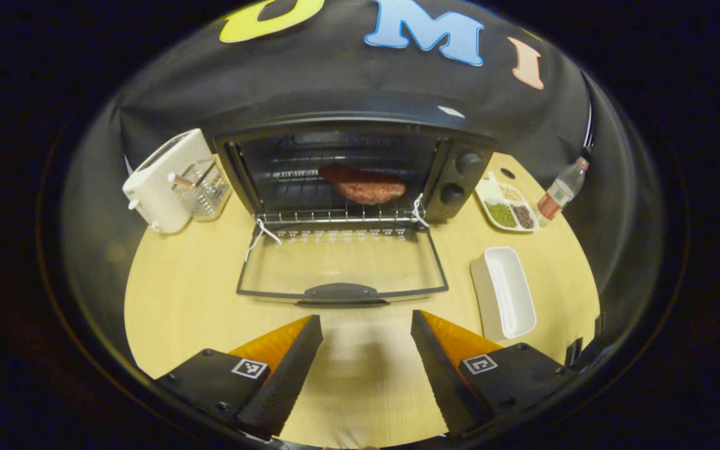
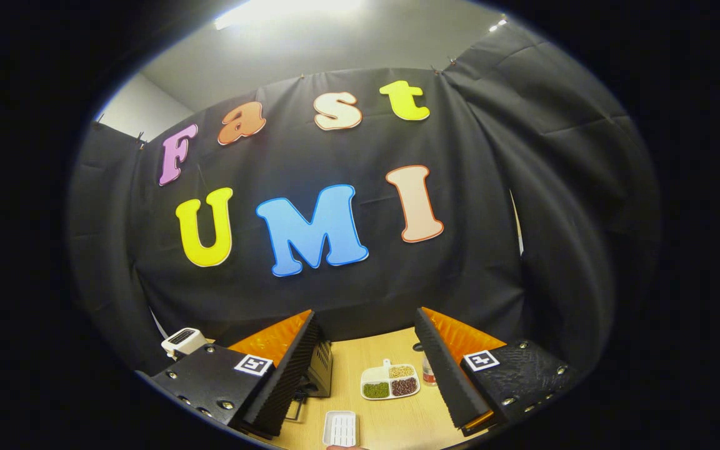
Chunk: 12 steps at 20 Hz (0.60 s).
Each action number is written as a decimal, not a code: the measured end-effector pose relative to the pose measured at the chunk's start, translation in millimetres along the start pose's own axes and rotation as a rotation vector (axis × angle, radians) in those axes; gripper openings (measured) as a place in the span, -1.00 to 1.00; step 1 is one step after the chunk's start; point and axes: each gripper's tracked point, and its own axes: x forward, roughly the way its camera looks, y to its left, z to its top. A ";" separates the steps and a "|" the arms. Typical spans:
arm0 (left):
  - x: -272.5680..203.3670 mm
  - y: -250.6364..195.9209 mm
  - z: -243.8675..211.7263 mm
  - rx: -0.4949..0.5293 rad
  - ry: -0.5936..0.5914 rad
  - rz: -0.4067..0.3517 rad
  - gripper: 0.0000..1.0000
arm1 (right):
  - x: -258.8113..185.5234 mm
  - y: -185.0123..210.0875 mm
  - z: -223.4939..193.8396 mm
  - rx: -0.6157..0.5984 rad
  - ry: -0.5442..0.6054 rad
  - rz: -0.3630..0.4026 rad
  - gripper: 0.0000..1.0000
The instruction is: Open the electric oven with the left hand, put the food in, and close the electric oven.
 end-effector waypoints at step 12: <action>58.8 28.7 -28.3 0.000 0.222 0.016 0.94 | -2.7 -16.9 -3.5 0.003 0.009 -0.049 0.90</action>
